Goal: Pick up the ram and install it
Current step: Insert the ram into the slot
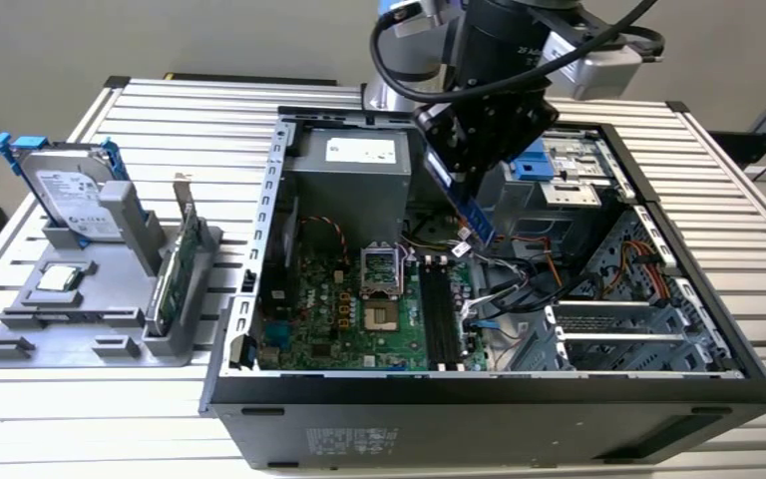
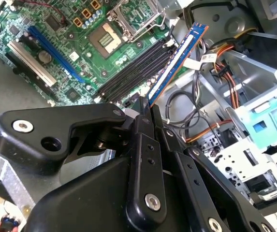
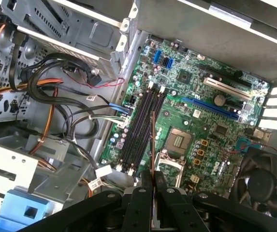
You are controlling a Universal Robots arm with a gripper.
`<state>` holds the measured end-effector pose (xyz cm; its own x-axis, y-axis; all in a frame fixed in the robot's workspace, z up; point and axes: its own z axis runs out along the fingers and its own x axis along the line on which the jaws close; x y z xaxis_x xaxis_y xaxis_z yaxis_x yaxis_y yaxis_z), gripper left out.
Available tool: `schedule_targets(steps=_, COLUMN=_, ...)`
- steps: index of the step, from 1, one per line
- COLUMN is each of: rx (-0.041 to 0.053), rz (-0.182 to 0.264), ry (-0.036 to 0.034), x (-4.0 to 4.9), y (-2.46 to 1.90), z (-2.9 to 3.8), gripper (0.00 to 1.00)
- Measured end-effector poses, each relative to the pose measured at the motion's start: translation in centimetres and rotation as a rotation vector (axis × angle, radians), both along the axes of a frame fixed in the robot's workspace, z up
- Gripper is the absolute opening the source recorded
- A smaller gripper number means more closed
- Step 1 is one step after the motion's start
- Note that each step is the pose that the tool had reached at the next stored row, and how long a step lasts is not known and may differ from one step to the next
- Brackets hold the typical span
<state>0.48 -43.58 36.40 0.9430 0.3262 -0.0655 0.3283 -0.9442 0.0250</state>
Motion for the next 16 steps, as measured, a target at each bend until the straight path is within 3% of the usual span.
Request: schedule_targets(steps=16, rx=0.0, rz=-0.02, ry=0.0005, x=0.17, y=0.0, z=-0.69, gripper=0.0)
